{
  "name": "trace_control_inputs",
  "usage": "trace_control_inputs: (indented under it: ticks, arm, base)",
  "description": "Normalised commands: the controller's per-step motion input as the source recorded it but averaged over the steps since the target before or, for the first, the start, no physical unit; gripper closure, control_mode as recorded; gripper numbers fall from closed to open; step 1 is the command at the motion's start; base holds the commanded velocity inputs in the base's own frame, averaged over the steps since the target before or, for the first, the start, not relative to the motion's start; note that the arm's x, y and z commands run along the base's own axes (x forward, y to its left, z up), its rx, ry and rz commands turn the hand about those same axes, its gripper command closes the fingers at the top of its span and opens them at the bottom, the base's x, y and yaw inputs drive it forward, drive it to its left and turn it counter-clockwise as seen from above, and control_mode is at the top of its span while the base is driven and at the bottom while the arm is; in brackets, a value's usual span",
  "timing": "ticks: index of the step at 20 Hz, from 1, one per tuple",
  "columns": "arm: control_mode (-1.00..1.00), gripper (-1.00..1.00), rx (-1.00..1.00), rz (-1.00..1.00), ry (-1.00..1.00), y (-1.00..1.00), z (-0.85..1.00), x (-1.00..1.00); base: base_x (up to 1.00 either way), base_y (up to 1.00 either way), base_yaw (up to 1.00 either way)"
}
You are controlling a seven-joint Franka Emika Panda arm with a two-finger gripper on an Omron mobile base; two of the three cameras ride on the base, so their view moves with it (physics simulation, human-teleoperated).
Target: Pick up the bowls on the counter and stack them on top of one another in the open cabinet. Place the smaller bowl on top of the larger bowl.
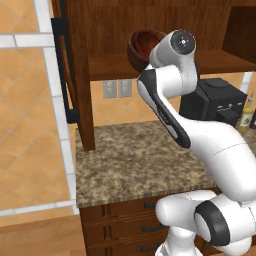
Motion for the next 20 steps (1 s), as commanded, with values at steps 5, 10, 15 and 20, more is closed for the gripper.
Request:
trace_control_inputs:
  ticks: [5,10,15,20]
  arm:
    - [-1.00,1.00,-0.03,0.00,0.03,0.00,0.00,0.99]
    - [-1.00,1.00,-0.07,0.00,0.01,0.00,-0.04,0.99]
    - [-1.00,-1.00,-0.02,0.00,0.00,0.00,0.00,0.68]
    - [-1.00,-1.00,0.00,0.00,-0.05,0.00,0.03,-0.24]
  base:
    - [0.00,0.00,0.00]
    - [0.00,0.00,0.00]
    - [0.00,0.00,0.00]
    - [0.00,0.00,0.00]
